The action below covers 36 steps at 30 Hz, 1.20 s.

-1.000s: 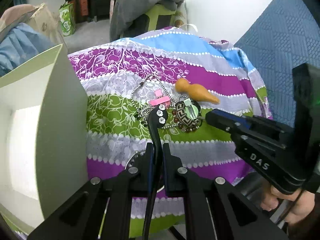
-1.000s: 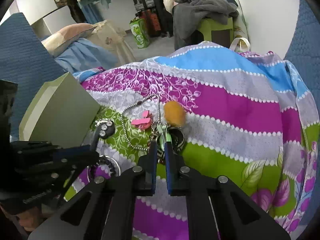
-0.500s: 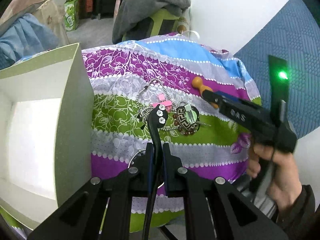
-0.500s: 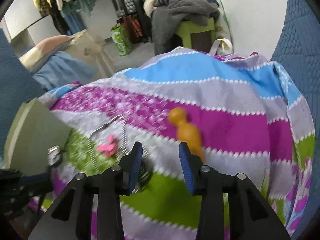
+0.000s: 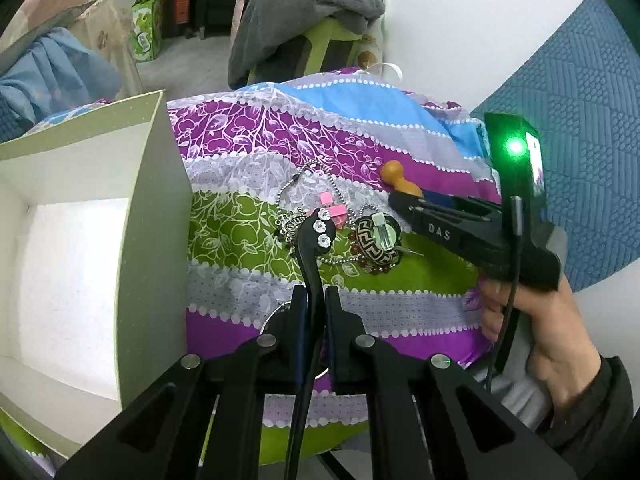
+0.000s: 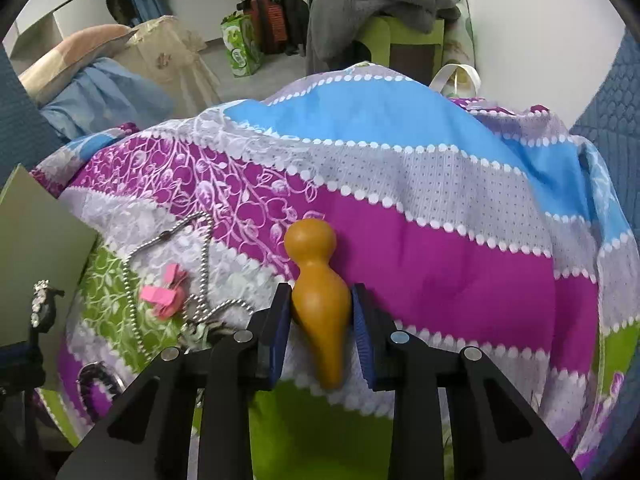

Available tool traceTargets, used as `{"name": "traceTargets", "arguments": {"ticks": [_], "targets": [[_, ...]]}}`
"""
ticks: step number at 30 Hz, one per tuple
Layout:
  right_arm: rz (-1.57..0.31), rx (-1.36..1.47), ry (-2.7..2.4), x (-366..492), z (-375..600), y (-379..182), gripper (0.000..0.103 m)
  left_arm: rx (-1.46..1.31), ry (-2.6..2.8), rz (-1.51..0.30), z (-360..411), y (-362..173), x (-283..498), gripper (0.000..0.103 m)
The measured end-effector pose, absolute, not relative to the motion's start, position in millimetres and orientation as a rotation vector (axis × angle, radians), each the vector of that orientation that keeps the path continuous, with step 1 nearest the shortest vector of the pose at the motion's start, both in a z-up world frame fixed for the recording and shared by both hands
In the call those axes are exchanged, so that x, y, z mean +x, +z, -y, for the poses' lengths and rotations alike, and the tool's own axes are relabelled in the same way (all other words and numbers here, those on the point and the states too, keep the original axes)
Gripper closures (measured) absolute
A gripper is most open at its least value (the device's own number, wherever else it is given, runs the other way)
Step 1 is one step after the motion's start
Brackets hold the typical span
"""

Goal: Organize jewelry
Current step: 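Carry the orange gourd pendant with the right gripper over the white box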

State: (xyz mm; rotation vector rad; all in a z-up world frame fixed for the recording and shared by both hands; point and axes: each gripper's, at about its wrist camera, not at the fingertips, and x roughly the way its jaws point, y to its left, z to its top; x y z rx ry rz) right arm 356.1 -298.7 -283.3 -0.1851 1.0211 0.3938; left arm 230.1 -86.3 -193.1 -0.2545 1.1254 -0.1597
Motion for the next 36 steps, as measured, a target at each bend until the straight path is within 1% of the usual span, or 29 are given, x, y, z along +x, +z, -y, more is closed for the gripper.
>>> {"name": "traceTargets", "arguments": {"ticks": [5,12,15,22,26,30,36], "targets": [[-1.013,-0.128,0.370,323.9,301.4,-268.0,0.076,-0.259,-0.170,-1.120,85.0,-189.5,227.3,0.096],[-0.963,-0.025,0.311,279.2,307.6,-231.1,0.076,-0.278,-0.192,-1.117,81.3,-180.1,221.6,0.096],[-0.929,-0.006,0.300,266.6,306.8,-209.4,0.076,-0.280,-0.204,-1.113,79.3,-168.0,218.4,0.096],[-0.897,0.015,0.317,251.2,289.1,-151.2,0.076,-0.264,-0.236,-1.081,69.8,-115.0,207.7,0.096],[-0.848,0.006,0.336,240.0,270.5,-113.4,0.076,-0.261,-0.234,-1.020,53.3,-76.4,202.7,0.096],[-0.812,0.023,0.357,233.8,253.3,-87.6,0.076,-0.246,-0.233,-0.968,31.3,-40.5,197.9,0.096],[-0.776,0.028,0.390,220.7,217.0,-65.6,0.076,-0.222,-0.206,-0.932,-6.9,-13.9,191.9,0.096]]}}
